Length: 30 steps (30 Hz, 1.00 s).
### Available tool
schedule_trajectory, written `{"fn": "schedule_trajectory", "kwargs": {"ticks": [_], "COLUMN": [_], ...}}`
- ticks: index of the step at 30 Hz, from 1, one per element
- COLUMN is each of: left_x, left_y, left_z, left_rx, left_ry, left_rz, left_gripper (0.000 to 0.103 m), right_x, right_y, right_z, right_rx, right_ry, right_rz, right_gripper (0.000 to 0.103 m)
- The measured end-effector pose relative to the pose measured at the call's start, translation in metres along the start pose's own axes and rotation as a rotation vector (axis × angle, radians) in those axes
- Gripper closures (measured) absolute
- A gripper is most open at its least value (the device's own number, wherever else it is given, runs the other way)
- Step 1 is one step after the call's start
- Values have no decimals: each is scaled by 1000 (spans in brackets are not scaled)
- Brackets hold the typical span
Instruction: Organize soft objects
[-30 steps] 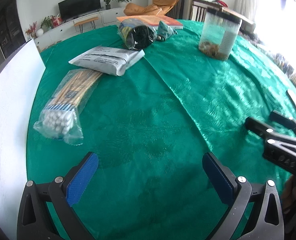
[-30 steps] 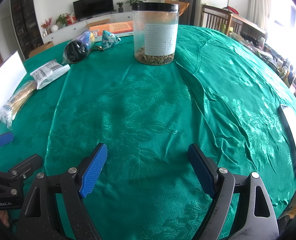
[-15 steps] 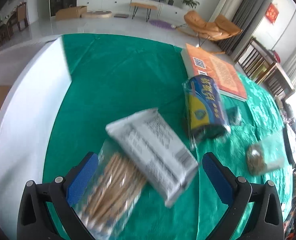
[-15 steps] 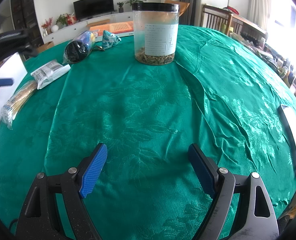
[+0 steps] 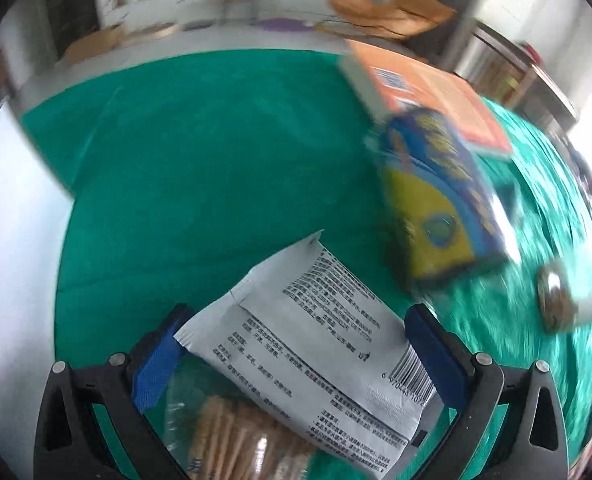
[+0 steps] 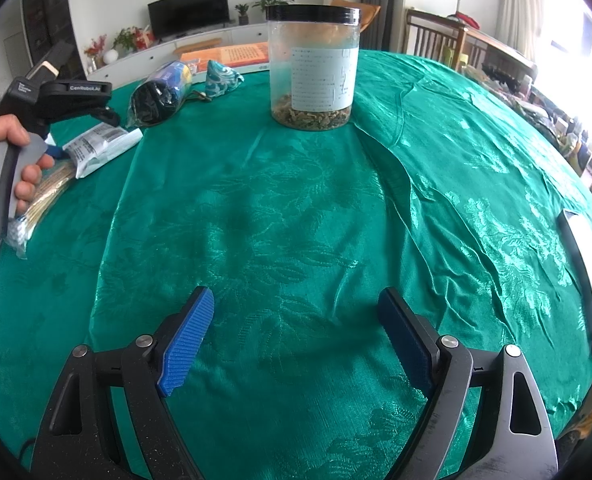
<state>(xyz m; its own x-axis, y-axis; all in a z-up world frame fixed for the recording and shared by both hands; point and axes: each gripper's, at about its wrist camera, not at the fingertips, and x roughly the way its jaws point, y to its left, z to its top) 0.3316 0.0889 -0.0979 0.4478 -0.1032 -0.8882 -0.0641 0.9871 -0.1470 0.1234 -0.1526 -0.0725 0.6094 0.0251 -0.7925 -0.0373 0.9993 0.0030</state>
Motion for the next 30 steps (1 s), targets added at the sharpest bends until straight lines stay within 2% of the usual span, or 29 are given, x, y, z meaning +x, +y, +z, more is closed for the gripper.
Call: {"fn": "schedule_trajectory", "kwargs": {"ticks": [3, 6, 10, 11, 13, 16, 19, 22, 23, 26, 28, 30], "left_x": [-7, -19, -37, -44, -59, -80, -95, -97, -91, -75, -69, -70], "left_y": [-17, -37, -91, -103, -110, -92, -58, -33, -27, -20, -20, -13], "left_z": [-16, -37, -83, -95, -106, -98, -77, -67, -63, -79, -95, -96], "left_rx": [71, 109, 334, 398, 441, 361, 273, 227, 229, 293, 343, 325], "left_ry": [-3, 9, 107, 130, 124, 80, 23, 25, 36, 74, 57, 6], "left_rz": [-56, -151, -322, -352, -359, -341, -266, -195, -184, -121, -1, 74], "left_gripper": [6, 18, 20, 20, 19, 19, 18, 17, 17, 17, 17, 17], "right_x": [0, 0, 0, 0, -1, 0, 0, 0, 0, 0, 0, 0], "right_y": [0, 0, 0, 0, 0, 0, 0, 0, 0, 0, 0, 0], "right_z": [0, 0, 0, 0, 0, 0, 0, 0, 0, 0, 0, 0], "right_rx": [0, 0, 0, 1, 0, 0, 0, 0, 1, 0, 0, 0], "right_ry": [0, 0, 0, -1, 0, 0, 0, 0, 0, -1, -1, -1], "right_rz": [0, 0, 0, 1, 0, 0, 0, 0, 0, 0, 0, 1], "right_gripper": [16, 16, 16, 16, 16, 16, 16, 16, 16, 16, 16, 16]}}
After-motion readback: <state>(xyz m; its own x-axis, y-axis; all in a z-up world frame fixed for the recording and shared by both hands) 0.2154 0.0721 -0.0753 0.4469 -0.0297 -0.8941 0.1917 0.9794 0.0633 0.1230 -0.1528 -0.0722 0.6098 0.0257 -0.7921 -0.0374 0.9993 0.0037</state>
